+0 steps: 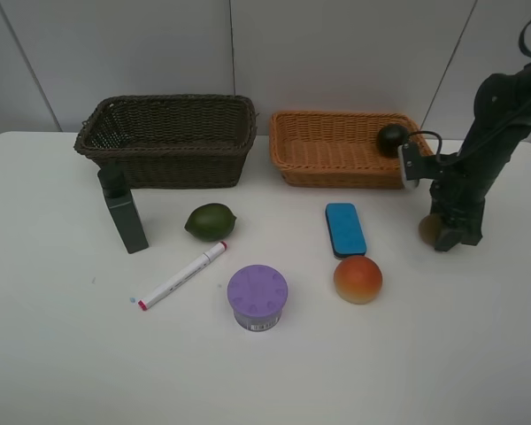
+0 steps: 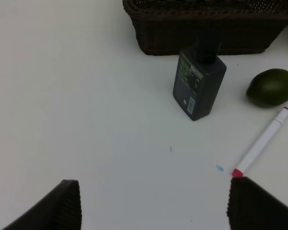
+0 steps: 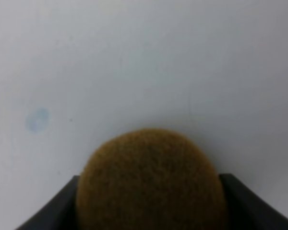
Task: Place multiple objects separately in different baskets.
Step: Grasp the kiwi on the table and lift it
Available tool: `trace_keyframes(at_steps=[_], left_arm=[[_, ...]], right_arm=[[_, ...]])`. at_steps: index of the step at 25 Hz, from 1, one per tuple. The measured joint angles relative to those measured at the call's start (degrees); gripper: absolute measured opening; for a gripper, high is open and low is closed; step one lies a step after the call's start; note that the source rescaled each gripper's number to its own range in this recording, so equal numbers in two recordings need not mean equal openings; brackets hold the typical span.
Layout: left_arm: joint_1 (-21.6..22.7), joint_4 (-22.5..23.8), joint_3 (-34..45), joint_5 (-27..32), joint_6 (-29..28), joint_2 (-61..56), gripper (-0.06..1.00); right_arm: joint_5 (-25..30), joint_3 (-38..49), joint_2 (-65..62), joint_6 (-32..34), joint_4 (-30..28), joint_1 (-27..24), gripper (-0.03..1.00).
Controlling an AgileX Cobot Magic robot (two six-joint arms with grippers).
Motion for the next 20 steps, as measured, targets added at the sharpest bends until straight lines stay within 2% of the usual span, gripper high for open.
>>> trace_keyframes(at_steps=[16,20], left_arm=[[0.0,0.0,0.0,0.0,0.0,0.0,0.82],[0.0,0.0,0.0,0.0,0.0,0.0,0.82]], right_arm=[[0.0,0.0,0.0,0.0,0.0,0.0,0.13],[0.6,-0.4,-1.2,2.7,0.9,0.0,0.13]])
